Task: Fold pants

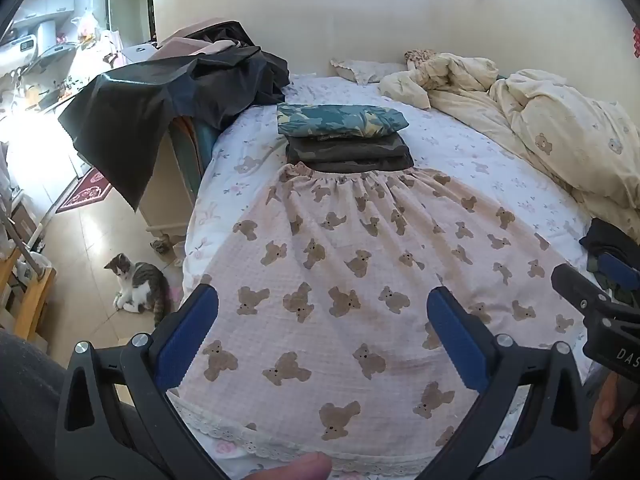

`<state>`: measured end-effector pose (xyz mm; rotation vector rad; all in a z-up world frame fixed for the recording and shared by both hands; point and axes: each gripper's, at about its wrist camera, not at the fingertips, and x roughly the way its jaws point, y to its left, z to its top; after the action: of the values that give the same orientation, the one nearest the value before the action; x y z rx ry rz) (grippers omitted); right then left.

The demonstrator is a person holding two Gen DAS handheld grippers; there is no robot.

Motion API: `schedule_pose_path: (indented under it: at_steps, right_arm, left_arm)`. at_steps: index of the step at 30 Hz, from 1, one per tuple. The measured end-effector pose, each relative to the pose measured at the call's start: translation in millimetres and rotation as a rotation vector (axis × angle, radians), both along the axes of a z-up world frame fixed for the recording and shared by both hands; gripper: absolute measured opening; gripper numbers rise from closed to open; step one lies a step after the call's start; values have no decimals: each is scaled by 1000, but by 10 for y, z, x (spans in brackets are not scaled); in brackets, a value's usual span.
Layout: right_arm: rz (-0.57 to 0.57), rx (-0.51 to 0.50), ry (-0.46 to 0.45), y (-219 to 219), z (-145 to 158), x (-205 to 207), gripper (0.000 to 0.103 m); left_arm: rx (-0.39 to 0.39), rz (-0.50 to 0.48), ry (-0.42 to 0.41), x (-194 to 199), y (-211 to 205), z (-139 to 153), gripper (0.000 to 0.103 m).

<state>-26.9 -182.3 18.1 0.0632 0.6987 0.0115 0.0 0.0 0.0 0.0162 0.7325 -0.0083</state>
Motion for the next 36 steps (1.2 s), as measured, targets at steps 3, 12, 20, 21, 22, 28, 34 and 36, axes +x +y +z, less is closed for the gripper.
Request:
schedule_pose_path:
  at_steps: [3,12,20,21,22,28,34,36]
  right_arm:
    - [-3,12,16,-11,2,5,103]
    - [-3,9,20,-33,-83,42,103]
    - [-4,11,21,-23,-12,34,103]
    - [-4,10,21,-22,-18,41,103]
    - [-5,9,20,-22,-21,45,103]
    - [-5,11,19,-26,-19,33,103]
    - [-5,13,17,-33,-15,28,103]
    - [-5,12,18,-32,-4,23,103]
  left_arm:
    - [-7,-1,4,1,2,-1,103]
    - [-7,0,8,2,2,-1,103]
    - [-7,0,8,3,0,-2,103]
    - [-7,0,7,3,0,-2,103]
    - [-7,0,7,3,0,-2,103]
    - [-7,-1,8,8,-4,-6,103]
    - [-7,-1,8,9,-4,-7,103]
    - [-7,0,8,6,-1,-4,103]
